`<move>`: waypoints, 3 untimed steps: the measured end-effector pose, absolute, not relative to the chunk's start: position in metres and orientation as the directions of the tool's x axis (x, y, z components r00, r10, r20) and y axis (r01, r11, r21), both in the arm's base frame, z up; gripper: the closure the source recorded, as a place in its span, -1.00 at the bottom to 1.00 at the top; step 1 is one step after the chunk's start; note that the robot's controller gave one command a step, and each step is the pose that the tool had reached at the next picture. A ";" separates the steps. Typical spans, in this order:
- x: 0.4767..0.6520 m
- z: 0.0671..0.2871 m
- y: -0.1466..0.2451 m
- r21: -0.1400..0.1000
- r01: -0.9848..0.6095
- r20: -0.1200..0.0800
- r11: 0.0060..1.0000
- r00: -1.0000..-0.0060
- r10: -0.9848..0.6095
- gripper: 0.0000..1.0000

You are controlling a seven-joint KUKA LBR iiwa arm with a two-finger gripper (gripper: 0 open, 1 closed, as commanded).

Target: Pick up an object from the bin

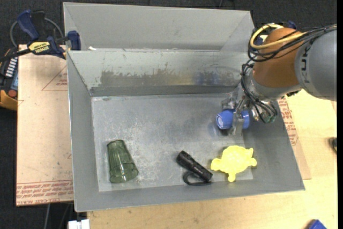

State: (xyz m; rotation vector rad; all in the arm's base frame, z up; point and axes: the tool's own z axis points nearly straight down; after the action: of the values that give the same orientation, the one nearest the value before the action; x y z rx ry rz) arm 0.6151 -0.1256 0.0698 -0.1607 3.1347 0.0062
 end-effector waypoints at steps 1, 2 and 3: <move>0.614 0.073 -0.125 0.005 -0.103 0.000 0.995 -0.995 -0.103 1.00; 0.613 0.087 -0.125 0.006 -0.103 0.003 0.995 -0.995 -0.103 1.00; 0.615 0.101 -0.125 0.004 -0.103 -0.004 0.995 -0.995 -0.103 1.00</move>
Offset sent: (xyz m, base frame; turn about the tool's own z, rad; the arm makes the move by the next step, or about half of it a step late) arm -0.0001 -0.0001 0.0018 0.0000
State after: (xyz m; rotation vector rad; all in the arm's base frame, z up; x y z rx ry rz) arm 0.6150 -0.1251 0.1007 -0.1622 3.1339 0.0059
